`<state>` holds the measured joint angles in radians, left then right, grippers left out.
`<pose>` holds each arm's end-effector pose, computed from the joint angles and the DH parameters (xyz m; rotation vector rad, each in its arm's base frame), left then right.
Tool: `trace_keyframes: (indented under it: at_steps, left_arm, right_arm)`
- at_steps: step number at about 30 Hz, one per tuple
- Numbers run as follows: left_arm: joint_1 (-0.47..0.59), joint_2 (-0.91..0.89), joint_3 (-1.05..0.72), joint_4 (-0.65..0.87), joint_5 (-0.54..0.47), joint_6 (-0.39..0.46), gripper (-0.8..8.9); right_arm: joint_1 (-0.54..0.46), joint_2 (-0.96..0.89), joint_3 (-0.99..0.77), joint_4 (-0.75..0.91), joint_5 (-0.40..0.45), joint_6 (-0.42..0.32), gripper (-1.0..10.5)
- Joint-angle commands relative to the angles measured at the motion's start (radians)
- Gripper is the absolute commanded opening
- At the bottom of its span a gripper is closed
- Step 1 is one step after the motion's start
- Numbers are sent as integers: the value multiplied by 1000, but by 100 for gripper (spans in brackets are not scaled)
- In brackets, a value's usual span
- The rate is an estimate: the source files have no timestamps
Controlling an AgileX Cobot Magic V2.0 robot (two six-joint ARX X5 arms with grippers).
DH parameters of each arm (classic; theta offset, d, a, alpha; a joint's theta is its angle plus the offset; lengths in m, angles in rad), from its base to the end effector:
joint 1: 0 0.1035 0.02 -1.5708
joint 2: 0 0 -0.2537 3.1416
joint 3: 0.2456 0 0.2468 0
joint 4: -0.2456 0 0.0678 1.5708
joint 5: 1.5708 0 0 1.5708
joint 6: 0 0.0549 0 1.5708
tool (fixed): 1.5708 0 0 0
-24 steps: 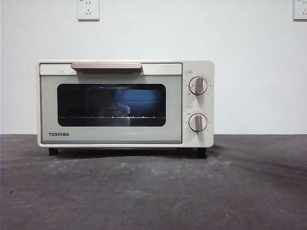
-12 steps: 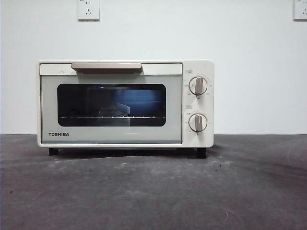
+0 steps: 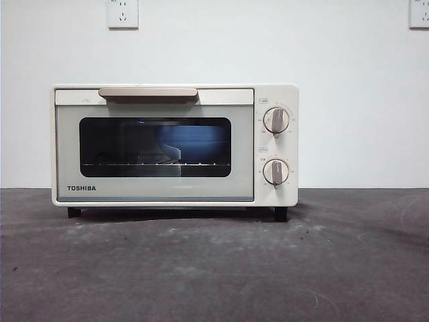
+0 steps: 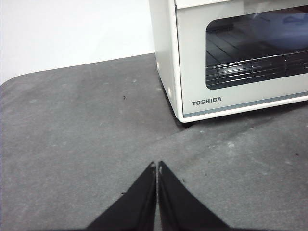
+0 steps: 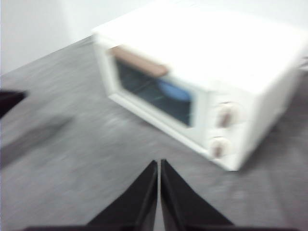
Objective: Place pumpkin in the steamer
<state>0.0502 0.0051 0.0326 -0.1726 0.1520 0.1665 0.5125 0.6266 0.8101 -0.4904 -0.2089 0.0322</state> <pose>0.1250 -0.0020 0.1537 0.1514 0.1356 -0.1134 0.1293 0.0858 0.3182 -0.0169 0.3215 0.7105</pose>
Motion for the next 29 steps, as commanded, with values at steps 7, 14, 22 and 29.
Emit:
trace_keyframes:
  at_steps: [7, 14, 22, 29]
  left_arm:
    - [0, -2, -21, -7, -3, 4, 18]
    - [0, -2, -21, -7, -3, 4, 19]
    - [0, -2, -21, -7, -3, 4, 19]
    - [0, -2, -21, -6, -3, 4, 19]
  right_arm:
    - [-345, -237, -293, 284, 0, -33, 7]
    - [-480, -436, -546, 434, 49, -33, 7]
    - [-495, -578, -713, 446, 113, -12, 7]
    - [-495, -623, -799, 436, 113, 48, 6]
